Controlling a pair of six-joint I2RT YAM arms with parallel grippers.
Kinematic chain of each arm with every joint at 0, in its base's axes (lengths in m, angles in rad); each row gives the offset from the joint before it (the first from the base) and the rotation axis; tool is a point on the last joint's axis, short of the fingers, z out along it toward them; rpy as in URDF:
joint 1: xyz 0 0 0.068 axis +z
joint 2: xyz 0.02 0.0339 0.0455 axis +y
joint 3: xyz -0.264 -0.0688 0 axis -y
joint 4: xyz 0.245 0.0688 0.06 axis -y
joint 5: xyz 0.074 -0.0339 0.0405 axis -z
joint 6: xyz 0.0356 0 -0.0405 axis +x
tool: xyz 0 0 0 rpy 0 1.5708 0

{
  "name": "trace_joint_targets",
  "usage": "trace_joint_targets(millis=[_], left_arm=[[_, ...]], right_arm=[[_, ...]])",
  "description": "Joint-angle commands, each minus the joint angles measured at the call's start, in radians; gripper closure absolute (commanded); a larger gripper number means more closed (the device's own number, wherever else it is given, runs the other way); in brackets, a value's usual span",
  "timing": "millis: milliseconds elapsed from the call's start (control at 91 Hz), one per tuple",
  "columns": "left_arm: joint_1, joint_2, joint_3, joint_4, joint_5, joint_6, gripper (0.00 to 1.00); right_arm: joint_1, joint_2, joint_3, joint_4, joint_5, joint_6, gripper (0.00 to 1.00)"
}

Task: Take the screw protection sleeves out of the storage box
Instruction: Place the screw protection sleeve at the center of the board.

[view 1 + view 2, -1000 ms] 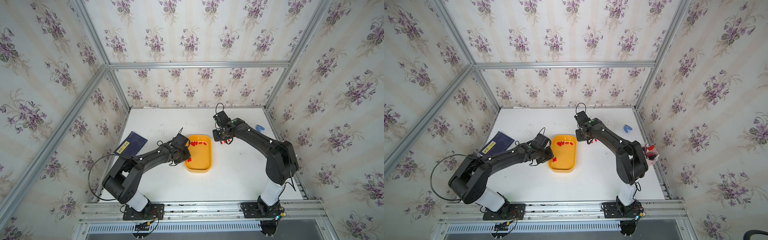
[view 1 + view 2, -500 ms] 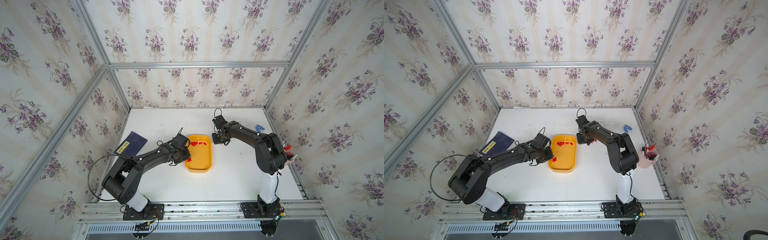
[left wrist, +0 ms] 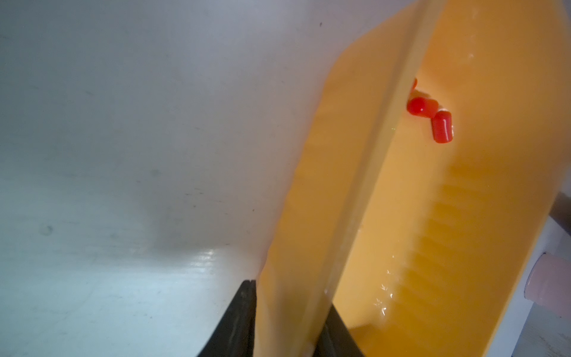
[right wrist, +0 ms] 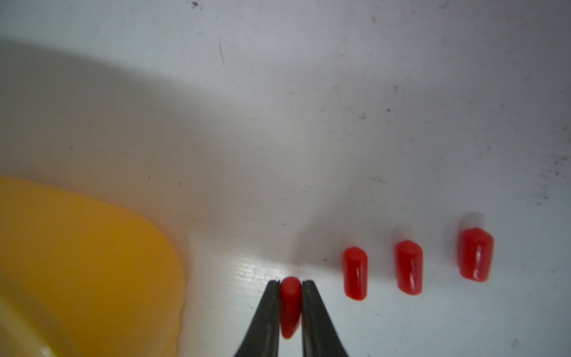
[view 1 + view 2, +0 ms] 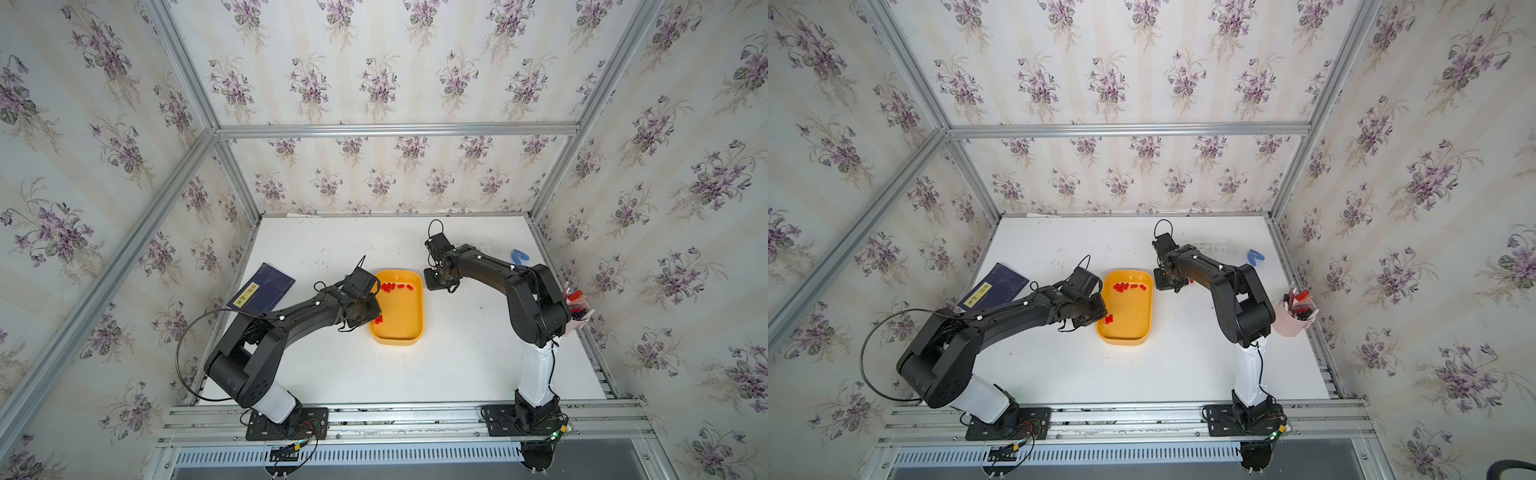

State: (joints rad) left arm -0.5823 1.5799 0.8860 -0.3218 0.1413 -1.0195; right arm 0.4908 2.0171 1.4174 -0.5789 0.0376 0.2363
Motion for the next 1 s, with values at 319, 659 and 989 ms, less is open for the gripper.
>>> trace_joint_targets(millis=[319,659,989], left_arm=[[0.001,0.001,0.005,0.000,-0.006,0.015,0.67],[0.001,0.000,0.008,-0.003,-0.006,0.019,0.67],[0.002,-0.001,0.008,-0.004,-0.005,0.024,0.66]], right_arm=[[-0.008,0.008,0.012,0.004,0.013,-0.001,0.75],[-0.011,-0.043,0.030,-0.015,0.008,0.002,0.74],[0.035,-0.192,0.034,-0.013,-0.109,-0.026,0.72]])
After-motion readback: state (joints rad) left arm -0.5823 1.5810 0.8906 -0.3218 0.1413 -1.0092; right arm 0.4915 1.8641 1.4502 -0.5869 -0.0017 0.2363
